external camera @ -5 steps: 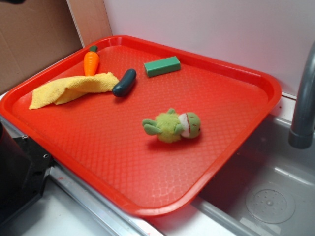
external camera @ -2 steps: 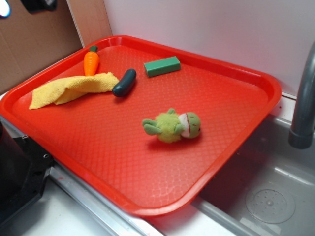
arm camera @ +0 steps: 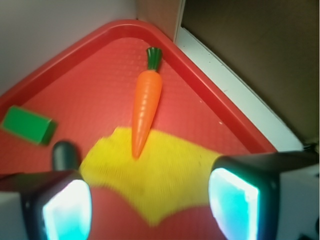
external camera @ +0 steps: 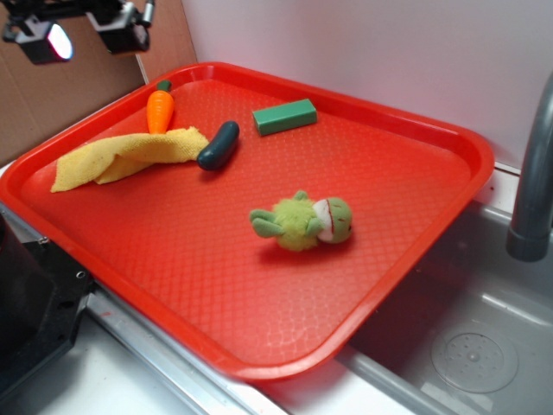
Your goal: Grab the carrot.
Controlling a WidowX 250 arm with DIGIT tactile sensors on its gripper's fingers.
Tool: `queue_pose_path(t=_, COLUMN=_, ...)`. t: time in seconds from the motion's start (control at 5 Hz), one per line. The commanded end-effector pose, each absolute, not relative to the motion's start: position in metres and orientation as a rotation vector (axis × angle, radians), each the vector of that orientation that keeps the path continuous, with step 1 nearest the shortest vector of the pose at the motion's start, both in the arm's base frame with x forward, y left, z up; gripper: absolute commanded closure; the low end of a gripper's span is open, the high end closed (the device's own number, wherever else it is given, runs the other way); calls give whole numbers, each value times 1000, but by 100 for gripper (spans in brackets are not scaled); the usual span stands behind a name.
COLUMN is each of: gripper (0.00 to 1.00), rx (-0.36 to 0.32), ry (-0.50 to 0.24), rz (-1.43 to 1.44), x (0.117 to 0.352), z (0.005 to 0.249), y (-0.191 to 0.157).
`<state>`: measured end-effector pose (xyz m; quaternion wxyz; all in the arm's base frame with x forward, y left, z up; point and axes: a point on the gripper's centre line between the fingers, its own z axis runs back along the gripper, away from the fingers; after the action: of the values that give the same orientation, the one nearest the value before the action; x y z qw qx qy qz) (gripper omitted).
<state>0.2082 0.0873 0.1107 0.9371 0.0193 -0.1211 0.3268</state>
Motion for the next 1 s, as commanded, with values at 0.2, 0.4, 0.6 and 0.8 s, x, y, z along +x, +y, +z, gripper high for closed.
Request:
queue_pose_path(t=0.2, gripper=0, rx=89, ry=-323, rz=772, x=272, z=57, y=139)
queue_pose_path(t=0.4, gripper=0, rx=49, ry=-299, rz=736, x=284, z=37, y=139)
queue_pose_path(t=0.6, gripper=100, rx=44, ry=-267, rz=758, x=285, z=26, y=139)
queue_pose_path(t=0.8, gripper=100, rx=64, ry=-245, rz=762, x=286, z=23, y=135)
